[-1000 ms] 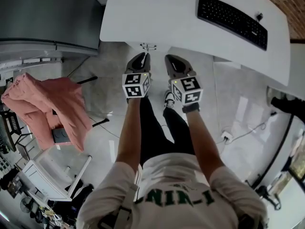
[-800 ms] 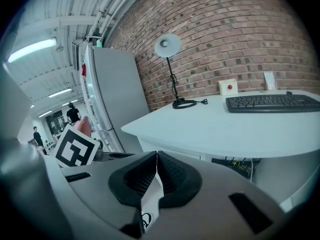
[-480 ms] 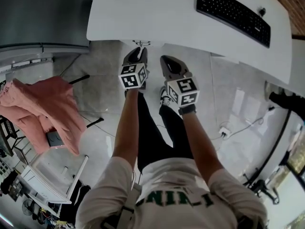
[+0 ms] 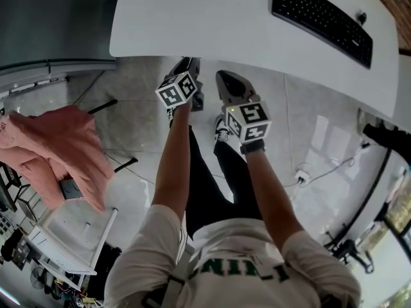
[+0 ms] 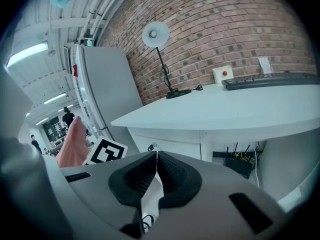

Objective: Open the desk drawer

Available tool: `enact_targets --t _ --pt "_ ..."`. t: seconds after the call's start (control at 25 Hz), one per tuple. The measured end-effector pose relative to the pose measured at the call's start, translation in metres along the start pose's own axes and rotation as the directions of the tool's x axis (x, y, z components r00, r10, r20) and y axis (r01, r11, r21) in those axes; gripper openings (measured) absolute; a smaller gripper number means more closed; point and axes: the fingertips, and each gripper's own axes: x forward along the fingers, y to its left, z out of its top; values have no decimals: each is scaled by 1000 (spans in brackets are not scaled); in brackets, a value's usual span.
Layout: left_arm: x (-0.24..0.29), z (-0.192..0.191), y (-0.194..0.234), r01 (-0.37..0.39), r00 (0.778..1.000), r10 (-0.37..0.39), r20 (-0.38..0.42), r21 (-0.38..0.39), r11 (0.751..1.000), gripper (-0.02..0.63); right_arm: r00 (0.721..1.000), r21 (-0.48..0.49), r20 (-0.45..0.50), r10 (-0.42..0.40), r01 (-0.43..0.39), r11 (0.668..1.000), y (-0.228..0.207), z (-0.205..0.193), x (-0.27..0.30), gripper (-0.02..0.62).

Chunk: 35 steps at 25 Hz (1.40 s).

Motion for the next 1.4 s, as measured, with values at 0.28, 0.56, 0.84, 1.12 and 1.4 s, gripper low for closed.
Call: enact_targets --t 0.28,0.56,0.84,1.12,1.4 --pt "20 2 3 93 994 -79 70 -239 966 179 1000 15 -20 -19 20 1000 -15 -8 1 5" --pt "32 18 6 238 963 -146 224 -470 850 179 999 12 -32 -21 21 1000 -19 -18 0 5" --pt "35 23 2 379 916 -214 340 -552 743 173 999 33 -34 -24 25 999 -23 -22 0 5" --pt "35 27 -1 444 883 -246 399 -541 714 44 999 70 -22 -31 33 997 -25 -23 -4 5" --pt "37 26 4 455 876 -203 437 -613 646 23 999 85 -16 -52 53 995 -31 -21 -11 5"
